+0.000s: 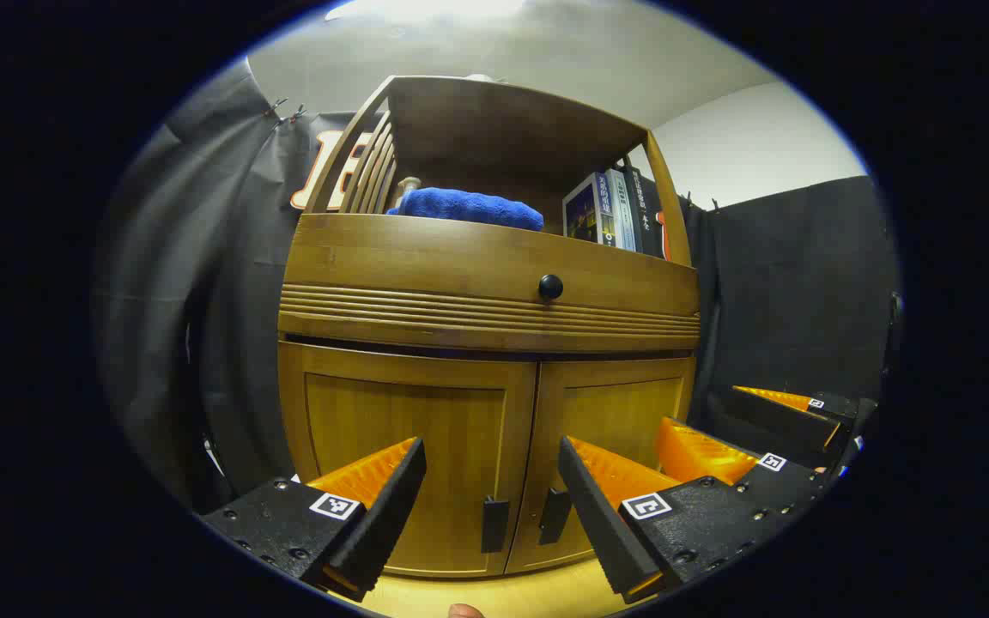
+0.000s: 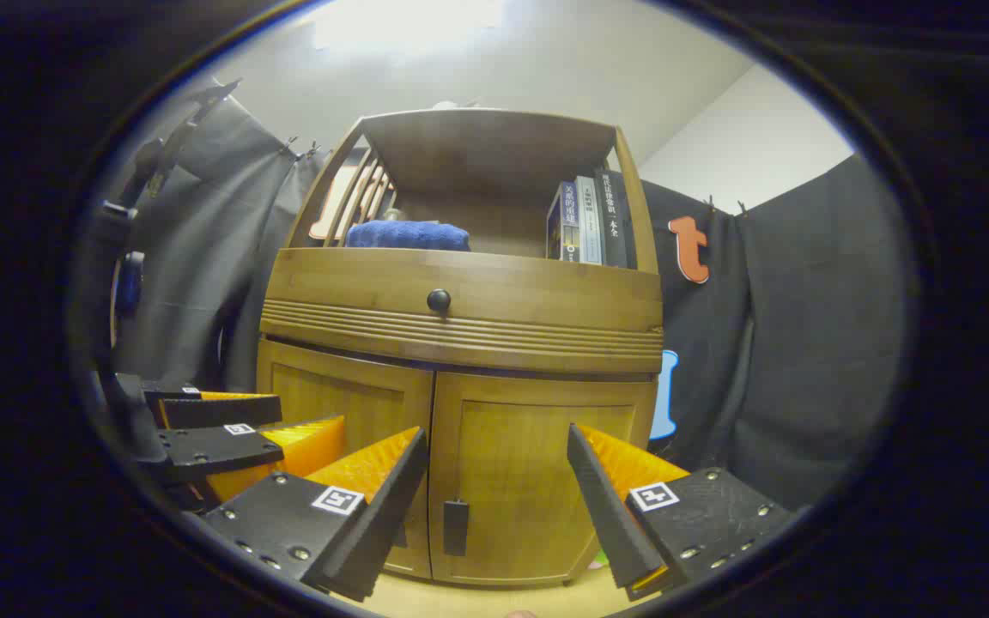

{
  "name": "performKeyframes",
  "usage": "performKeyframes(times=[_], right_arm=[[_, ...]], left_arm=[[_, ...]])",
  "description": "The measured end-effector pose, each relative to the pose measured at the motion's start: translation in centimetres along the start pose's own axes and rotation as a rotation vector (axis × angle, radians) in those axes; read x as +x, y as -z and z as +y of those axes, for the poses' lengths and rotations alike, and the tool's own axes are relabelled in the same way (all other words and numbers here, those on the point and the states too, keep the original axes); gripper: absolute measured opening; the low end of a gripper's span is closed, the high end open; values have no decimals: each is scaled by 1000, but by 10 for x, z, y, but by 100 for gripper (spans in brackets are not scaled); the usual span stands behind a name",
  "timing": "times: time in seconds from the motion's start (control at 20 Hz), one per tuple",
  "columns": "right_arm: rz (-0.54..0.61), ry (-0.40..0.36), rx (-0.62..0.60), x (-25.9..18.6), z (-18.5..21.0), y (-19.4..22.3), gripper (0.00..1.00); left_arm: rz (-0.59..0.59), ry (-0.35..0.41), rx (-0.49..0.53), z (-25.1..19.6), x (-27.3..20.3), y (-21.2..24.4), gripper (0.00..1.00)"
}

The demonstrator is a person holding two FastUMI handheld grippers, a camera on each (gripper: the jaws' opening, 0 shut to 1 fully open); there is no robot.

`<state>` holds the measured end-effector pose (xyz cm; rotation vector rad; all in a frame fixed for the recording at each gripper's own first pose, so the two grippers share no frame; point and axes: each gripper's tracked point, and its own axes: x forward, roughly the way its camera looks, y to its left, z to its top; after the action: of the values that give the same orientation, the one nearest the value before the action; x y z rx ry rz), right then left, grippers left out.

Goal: Open the right door of the double-door shoe cabinet with the right hand, and open the left door with the left hand.

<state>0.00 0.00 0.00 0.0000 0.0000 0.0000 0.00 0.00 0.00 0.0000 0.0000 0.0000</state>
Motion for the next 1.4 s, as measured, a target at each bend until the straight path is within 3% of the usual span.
performKeyframes(times=[0.85,1.3,1.4], right_arm=[[18,-4,-18,13,15,14,97],[226,-52,-34,64,35,116,96],[264,-59,-22,75,41,135,82]], left_arm=[[4,-39,-15,22,1,2,95],[24,-125,-15,65,-17,12,95],[21,-151,1,76,-20,11,92]])
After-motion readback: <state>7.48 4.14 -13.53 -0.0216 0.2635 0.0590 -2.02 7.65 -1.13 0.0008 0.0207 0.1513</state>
